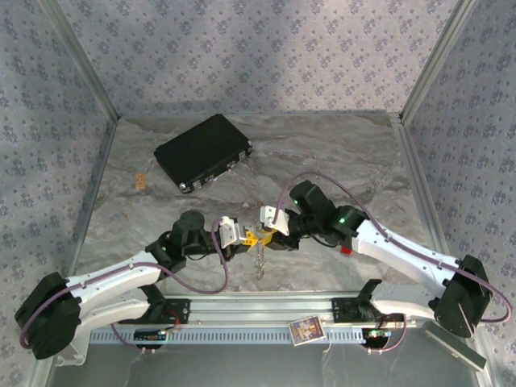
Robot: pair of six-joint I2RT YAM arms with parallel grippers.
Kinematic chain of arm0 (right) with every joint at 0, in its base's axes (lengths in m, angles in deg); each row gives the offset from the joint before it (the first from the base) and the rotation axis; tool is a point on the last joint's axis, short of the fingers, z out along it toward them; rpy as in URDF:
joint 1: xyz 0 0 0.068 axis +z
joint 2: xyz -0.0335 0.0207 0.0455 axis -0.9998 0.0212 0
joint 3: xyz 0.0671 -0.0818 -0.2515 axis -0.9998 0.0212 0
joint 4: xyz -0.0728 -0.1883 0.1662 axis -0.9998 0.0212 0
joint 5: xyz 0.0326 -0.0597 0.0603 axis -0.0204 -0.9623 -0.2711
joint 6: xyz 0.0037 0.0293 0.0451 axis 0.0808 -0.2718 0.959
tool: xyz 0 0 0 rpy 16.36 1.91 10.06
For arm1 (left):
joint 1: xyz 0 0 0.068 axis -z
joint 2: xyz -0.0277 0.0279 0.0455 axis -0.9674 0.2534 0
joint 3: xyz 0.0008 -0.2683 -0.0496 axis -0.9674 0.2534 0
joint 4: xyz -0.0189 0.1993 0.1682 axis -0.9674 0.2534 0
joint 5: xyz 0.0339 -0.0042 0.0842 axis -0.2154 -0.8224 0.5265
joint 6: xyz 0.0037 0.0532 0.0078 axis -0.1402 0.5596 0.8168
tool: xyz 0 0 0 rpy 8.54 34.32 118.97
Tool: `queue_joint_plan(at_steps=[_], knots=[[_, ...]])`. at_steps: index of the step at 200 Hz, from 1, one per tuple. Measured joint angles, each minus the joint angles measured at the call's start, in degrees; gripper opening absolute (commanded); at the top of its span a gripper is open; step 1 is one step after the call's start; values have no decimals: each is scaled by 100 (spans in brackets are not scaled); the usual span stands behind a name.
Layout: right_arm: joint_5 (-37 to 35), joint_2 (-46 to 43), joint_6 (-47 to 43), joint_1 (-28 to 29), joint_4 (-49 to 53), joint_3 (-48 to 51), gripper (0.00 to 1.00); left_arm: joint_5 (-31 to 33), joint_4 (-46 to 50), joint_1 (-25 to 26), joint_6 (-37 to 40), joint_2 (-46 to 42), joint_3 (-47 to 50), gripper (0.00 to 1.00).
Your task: Put the keys on the keyring
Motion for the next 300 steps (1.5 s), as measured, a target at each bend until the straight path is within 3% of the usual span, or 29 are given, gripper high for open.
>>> queue_joint_plan(at_steps=[90, 188, 248, 300], knots=[[2, -120, 258, 0, -105, 192, 20, -2, -116, 0, -2, -2, 74, 0], [-4, -42, 260, 0, -197, 192, 19, -2, -133, -2, -2, -2, 74, 0], [-20, -2, 289, 0, -175, 192, 0, 4, -133, -2, -2, -2, 85, 0], [-70, -2, 227, -37, -125, 192, 0, -2, -136, -2, -2, -4, 96, 0]])
